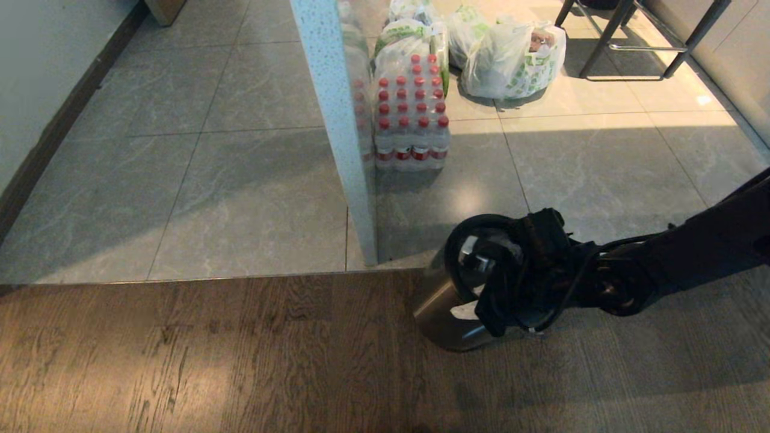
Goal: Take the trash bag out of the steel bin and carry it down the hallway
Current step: Place the outer trash can on the ground
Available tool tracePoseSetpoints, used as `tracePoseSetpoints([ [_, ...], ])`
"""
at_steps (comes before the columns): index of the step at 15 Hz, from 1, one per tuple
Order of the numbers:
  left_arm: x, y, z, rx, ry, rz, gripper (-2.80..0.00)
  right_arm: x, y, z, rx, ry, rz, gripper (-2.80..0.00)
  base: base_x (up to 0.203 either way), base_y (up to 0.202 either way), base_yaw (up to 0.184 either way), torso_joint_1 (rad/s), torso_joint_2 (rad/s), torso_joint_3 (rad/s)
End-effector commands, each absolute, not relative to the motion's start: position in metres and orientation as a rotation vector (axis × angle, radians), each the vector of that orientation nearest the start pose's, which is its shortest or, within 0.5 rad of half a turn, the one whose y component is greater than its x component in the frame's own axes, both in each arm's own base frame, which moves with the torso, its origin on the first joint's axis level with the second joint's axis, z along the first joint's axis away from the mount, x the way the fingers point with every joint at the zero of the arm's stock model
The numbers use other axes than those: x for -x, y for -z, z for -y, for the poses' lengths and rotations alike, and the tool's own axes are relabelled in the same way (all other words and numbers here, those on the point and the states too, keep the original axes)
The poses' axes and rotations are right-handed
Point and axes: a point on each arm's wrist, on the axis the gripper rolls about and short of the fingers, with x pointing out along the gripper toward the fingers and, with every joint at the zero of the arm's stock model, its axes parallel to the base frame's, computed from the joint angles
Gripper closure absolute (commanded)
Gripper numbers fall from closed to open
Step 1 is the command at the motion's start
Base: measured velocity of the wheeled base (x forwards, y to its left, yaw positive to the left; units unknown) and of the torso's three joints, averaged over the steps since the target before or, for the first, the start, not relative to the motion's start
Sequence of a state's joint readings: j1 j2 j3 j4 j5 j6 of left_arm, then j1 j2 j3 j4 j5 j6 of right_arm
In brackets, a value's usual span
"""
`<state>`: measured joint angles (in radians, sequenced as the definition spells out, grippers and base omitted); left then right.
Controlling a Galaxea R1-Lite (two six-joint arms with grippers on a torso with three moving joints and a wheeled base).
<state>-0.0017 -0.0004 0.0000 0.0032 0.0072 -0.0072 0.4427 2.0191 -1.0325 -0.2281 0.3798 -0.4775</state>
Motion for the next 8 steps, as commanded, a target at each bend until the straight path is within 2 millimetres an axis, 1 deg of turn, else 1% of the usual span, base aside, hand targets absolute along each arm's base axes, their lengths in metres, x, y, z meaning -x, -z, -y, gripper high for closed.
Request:
tracePoseSetpoints([
  [1,0.023,-0.075,0.000,0.008,-0.006,-0.005,0.00,-0.315,-0.114,-0.158,0.456,-0.952,-0.533,0.00,0.000,0.000,0.000,0.000,0.00,0.000],
  [2,0.023,-0.075,0.000,0.008,-0.006,-0.003,0.00,-0.311,-0.116,-0.156,0.465,-0.953,-0.528,0.00,0.000,0.000,0.000,0.000,0.00,0.000],
  [5,0.023,-0.075,0.000,0.008,-0.006,-0.005,0.00,-0.301,-0.136,-0.151,0.493,-0.952,-0.466,0.00,0.000,0.000,0.000,0.000,0.00,0.000],
  [8,0.023,-0.075,0.000,0.008,-0.006,-0.005,0.00,-0.279,-0.159,-0.140,0.494,-0.951,-0.454,0.00,0.000,0.000,0.000,0.000,0.00,0.000],
])
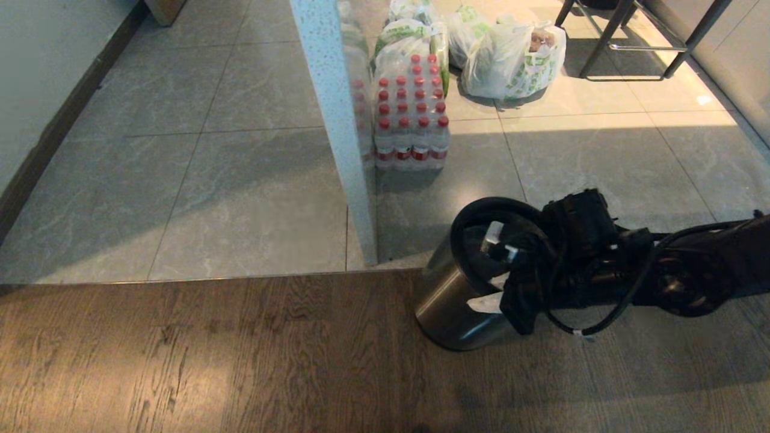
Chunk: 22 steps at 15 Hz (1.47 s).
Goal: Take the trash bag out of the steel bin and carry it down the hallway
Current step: Place the outer trash can on the ground
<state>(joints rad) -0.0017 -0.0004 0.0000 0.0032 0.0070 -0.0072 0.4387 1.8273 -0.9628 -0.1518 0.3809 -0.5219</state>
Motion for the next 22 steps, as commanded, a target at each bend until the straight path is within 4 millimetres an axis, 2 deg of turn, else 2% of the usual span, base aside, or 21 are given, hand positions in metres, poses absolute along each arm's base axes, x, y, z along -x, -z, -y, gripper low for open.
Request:
tracePoseSetpoints([
  [1,0.023,-0.075,0.000,0.008,-0.006,-0.005,0.00,-0.273,-0.164,-0.137,0.494,-0.952,-0.458,0.00,0.000,0.000,0.000,0.000,0.00,0.000],
  [11,0.023,-0.075,0.000,0.008,-0.006,-0.005,0.00,-0.185,-0.270,-0.096,0.486,-0.925,-0.314,0.00,0.000,0.000,0.000,0.000,0.00,0.000],
  [15,0.023,-0.075,0.000,0.008,-0.006,-0.005,0.00,-0.153,-0.305,-0.080,0.478,-0.904,-0.255,0.00,0.000,0.000,0.000,0.000,0.00,0.000],
  [18,0.023,-0.075,0.000,0.008,-0.006,-0.005,0.00,-0.141,-0.326,-0.070,0.474,-0.858,-0.173,0.00,0.000,0.000,0.000,0.000,0.00,0.000],
  [22,0.023,-0.075,0.000,0.008,-0.006,-0.005,0.00,-0.142,-0.333,-0.054,0.464,-0.756,-0.169,0.00,0.000,0.000,0.000,0.000,0.00,0.000],
])
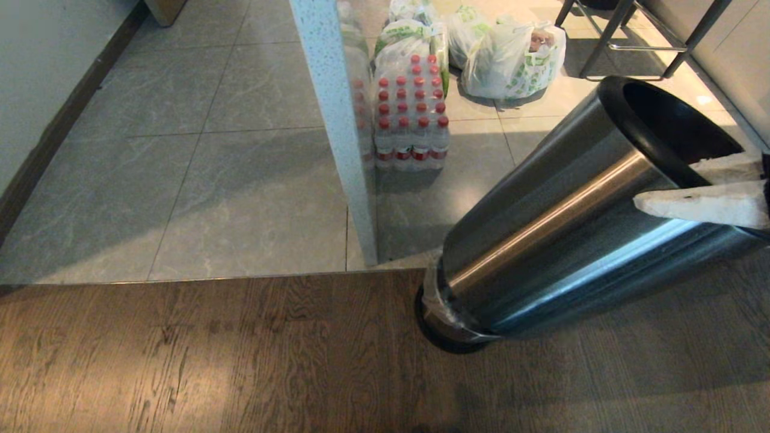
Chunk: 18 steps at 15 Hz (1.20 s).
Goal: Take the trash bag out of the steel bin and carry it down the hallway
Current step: Place the outer trash can on the ground
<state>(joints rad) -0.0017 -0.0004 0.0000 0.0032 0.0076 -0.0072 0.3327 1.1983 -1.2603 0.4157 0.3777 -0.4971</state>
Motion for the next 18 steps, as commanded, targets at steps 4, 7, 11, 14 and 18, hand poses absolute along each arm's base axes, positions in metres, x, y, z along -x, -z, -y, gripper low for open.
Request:
tracePoseSetpoints([
  [4,0.023,-0.075,0.000,0.008,-0.006,-0.004,0.00,-0.165,-0.330,-0.031,0.432,-0.598,-0.265,0.00,0.000,0.000,0.000,0.000,0.00,0.000],
  [7,0.023,-0.075,0.000,0.008,-0.006,-0.005,0.00,-0.195,-0.318,-0.004,0.388,-0.463,-0.363,0.00,0.000,0.000,0.000,0.000,0.00,0.000],
  [11,0.023,-0.075,0.000,0.008,-0.006,-0.005,0.00,-0.234,-0.290,0.040,0.307,-0.329,-0.492,0.00,0.000,0.000,0.000,0.000,0.00,0.000],
  [14,0.023,-0.075,0.000,0.008,-0.006,-0.005,0.00,-0.269,-0.259,0.079,0.227,-0.283,-0.563,0.00,0.000,0.000,0.000,0.000,0.00,0.000],
  [18,0.023,-0.075,0.000,0.008,-0.006,-0.003,0.00,-0.298,-0.274,0.107,0.242,-0.226,-0.489,0.00,0.000,0.000,0.000,0.000,0.00,0.000],
])
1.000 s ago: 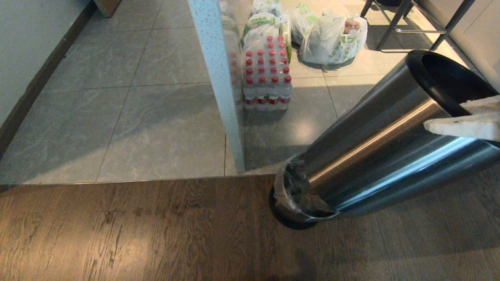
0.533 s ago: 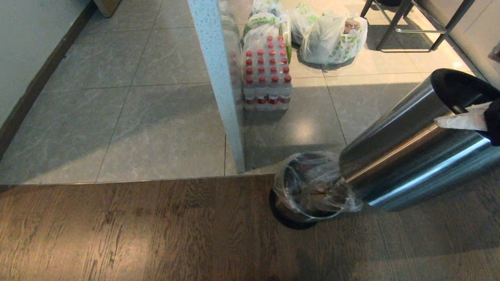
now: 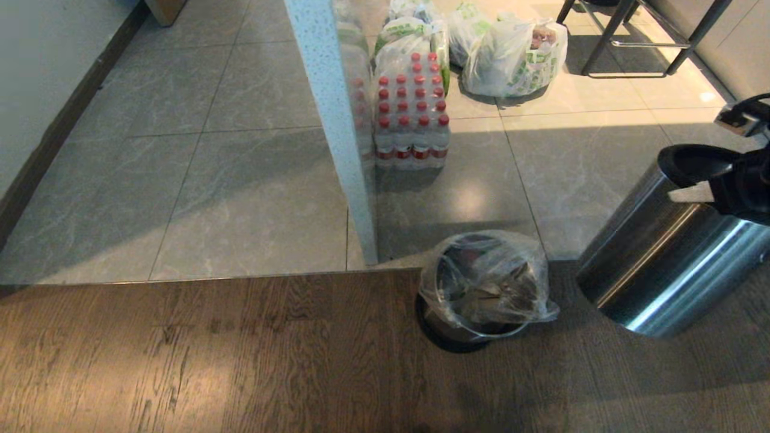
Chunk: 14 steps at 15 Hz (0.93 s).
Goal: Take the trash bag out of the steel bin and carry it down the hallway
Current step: Place the outer trash can on the ground
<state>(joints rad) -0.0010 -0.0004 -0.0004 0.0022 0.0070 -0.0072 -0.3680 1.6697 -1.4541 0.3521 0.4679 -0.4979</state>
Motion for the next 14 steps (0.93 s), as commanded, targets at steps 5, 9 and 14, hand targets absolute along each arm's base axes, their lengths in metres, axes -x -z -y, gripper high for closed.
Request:
tracePoseSetpoints([
  [5,0.023,-0.075,0.000,0.008,-0.006,-0.005,0.00,-0.317,-0.248,0.122,0.201,-0.231,-0.549,0.00,0.000,0.000,0.000,0.000,0.00,0.000],
  [9,0.023,-0.075,0.000,0.008,-0.006,-0.005,0.00,-0.345,-0.214,0.148,0.183,-0.212,-0.555,0.00,0.000,0.000,0.000,0.000,0.00,0.000],
  [14,0.023,-0.075,0.000,0.008,-0.006,-0.005,0.00,-0.366,-0.187,0.184,0.174,-0.152,-0.550,0.00,0.000,0.000,0.000,0.000,0.00,0.000],
])
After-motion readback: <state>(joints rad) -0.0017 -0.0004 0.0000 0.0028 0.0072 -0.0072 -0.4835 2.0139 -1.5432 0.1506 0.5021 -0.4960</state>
